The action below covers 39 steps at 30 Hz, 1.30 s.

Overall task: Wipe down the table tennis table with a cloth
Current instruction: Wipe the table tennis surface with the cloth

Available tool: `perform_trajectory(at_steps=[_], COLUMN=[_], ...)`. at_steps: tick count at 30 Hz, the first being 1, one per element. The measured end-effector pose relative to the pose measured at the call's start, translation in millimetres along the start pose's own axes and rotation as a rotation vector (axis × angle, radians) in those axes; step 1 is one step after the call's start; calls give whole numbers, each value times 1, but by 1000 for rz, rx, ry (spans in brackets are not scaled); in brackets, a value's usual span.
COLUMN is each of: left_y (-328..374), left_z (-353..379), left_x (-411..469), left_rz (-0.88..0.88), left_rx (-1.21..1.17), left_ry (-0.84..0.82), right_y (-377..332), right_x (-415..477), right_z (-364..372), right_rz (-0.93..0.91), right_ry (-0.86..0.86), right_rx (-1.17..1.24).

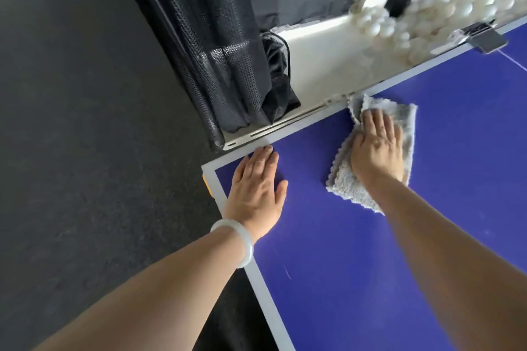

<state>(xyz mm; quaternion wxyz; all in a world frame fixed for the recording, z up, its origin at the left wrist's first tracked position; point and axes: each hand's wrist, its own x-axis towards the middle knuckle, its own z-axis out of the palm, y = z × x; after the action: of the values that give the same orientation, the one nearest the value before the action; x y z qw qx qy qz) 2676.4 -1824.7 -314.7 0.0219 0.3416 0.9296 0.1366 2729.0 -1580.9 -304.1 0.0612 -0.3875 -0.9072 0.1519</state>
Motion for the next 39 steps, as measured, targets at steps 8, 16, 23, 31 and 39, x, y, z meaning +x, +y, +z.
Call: perform_trajectory(at_steps=[8, 16, 23, 31, 39], left_y=[0, 2, 3, 2, 15], left_z=[1, -2, -2, 3, -11], left_x=[1, 2, -1, -1, -11], left_rz=[14, -12, 1, 5, 414], left_rx=[-14, -9, -20, 18, 146], left_ry=[-26, -25, -17, 10, -44], right_y=[-42, 30, 3, 89, 54], right_x=[-159, -102, -188, -129, -194], right_z=[20, -6, 11, -29, -11], right_rz=[-525, 4, -416, 189, -347], right_ry=[-136, 36, -39, 78, -43], right_rx=[-17, 6, 17, 23, -53])
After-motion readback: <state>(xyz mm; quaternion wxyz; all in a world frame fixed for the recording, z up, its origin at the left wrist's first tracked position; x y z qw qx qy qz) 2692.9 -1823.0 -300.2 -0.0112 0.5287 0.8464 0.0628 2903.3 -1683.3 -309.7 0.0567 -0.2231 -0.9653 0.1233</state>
